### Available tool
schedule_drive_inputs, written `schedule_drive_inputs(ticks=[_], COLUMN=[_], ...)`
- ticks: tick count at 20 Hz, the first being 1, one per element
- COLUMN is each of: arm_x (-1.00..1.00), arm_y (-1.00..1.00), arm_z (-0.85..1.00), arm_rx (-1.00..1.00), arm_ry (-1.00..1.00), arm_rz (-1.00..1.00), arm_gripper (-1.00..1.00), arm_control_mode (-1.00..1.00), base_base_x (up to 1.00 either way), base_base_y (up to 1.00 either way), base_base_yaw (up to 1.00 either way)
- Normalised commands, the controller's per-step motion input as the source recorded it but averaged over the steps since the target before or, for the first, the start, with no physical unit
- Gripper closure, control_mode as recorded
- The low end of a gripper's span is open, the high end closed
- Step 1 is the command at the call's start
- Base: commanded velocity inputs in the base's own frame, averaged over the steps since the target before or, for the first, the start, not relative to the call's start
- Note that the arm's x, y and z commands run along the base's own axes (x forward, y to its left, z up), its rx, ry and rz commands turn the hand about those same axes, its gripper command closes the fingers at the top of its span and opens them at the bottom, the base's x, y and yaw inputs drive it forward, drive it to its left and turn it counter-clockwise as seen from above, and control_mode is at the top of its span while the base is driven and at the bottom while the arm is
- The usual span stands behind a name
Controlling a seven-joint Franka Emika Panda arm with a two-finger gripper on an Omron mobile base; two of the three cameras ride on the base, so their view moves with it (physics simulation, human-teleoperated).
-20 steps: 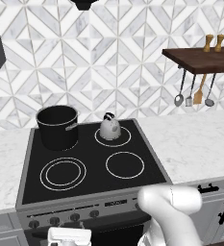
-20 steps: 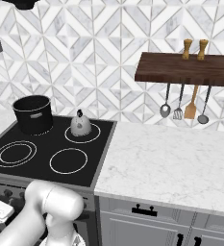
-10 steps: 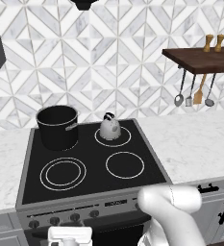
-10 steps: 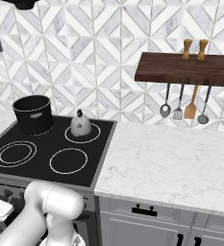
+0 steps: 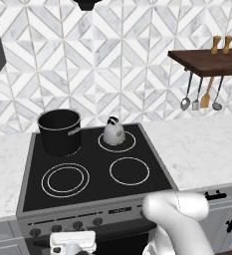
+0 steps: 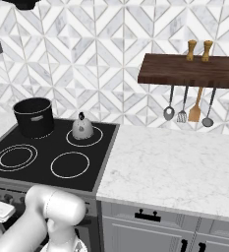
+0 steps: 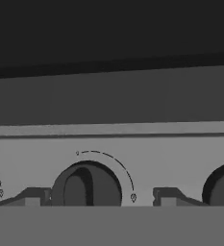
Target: Pick the kettle from the counter and place it on a stove burner. Then turn the burner on.
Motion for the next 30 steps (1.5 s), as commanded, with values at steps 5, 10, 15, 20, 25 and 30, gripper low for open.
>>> schedule_drive_inputs(ticks=[5, 10, 15, 20, 25, 30], arm_x=[0.15, 0.02, 0.00, 0.03, 0.14, 0.18], arm_y=[0.00, 0.00, 0.01, 0.12, 0.19, 0.14], arm_z=[-0.02, -0.01, -0.03, -0.23, -0.38, -0.47], arm_rx=[-0.08, -0.14, -0.26, -0.42, -0.60, -0.62], arm_ry=[0.07, 0.07, 0.03, 0.07, 0.17, 0.23], arm_rz=[0.01, 0.05, 0.09, 0.11, 0.13, 0.16], arm_gripper=[1.00, 1.00, 1.00, 1.00, 1.00, 1.00], arm_control_mode=[-1.00, -1.00, -1.00, -1.00, -1.00, -1.00], base_base_x=[0.00, 0.00, 0.00, 0.00, 0.00, 0.00], base_base_y=[0.00, 0.00, 0.00, 0.00, 0.00, 0.00], base_base_yaw=[0.00, 0.00, 0.00, 0.00, 0.00, 0.00])
